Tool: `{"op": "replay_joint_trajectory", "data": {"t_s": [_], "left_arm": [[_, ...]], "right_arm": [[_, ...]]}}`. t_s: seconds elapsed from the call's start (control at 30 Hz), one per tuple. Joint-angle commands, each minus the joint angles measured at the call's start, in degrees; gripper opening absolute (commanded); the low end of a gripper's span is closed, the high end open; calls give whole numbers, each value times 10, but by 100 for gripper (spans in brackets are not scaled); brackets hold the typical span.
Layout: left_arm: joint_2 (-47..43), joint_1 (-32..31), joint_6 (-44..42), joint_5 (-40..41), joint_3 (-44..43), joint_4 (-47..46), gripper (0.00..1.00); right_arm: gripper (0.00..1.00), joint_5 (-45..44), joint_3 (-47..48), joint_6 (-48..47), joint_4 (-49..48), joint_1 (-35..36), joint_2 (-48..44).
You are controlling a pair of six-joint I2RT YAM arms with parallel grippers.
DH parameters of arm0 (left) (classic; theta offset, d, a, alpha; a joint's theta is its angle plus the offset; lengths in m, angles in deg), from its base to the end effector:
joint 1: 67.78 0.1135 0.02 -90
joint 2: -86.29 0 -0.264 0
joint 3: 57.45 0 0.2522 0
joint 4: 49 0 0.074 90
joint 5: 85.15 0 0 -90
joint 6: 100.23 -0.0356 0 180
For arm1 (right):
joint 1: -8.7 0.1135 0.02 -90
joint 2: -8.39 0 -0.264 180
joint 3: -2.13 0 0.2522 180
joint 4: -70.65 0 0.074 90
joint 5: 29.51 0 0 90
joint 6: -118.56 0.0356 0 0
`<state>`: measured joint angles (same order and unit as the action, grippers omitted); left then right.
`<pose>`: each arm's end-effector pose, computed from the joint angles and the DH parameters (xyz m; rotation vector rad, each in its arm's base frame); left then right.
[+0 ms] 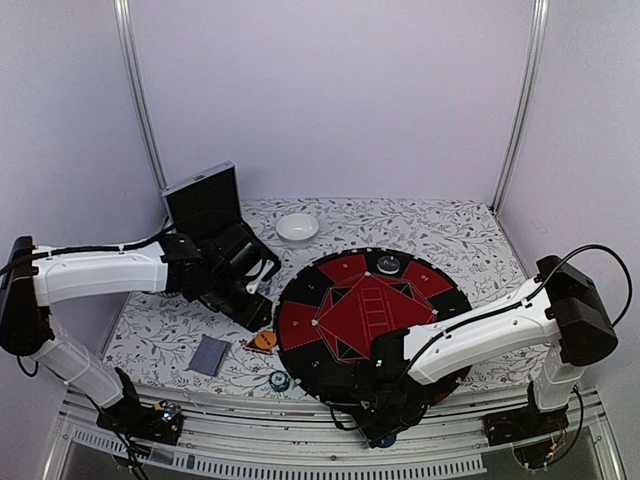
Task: Distribute texas hold em gaming equipment
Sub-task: Pick up the small blind button from the corner of the board, then place the small blind button at position1.
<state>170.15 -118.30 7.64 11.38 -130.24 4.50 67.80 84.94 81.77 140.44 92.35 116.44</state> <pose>0.1851 -0.2184 0.2288 0.7265 2.6043 -0.2153 0.0309 0.3189 0.1481 0.7769 -2.8877 0.0519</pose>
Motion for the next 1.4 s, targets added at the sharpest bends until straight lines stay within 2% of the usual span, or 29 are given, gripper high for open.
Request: {"op": "replay_joint_trajectory", "data": {"t_s": [0.0, 0.3, 0.47, 0.77, 0.87, 1.07, 1.37], "left_arm": [[-18, -5, 1, 3, 12, -5, 56], [-19, -6, 4, 5, 14, -5, 57], [-17, -5, 2, 5, 13, -5, 56], [-11, -6, -2, 10, 11, -6, 57], [-12, -6, -5, 12, 12, -6, 56], [-20, -3, -11, 20, 14, -4, 57], [-12, 23, -31, 22, 2, -2, 57]], "right_arm": [[48, -5, -16, 16, 8, 12, 25], [40, -50, -3, 7, 38, 2, 6], [38, -65, -23, 16, 25, -22, -44], [37, -93, -32, -13, 28, -68, -70], [37, -120, -33, -42, 26, -117, -90], [37, -156, -48, -142, -29, -276, -136], [36, -125, -67, -283, -73, -495, -148]]}}
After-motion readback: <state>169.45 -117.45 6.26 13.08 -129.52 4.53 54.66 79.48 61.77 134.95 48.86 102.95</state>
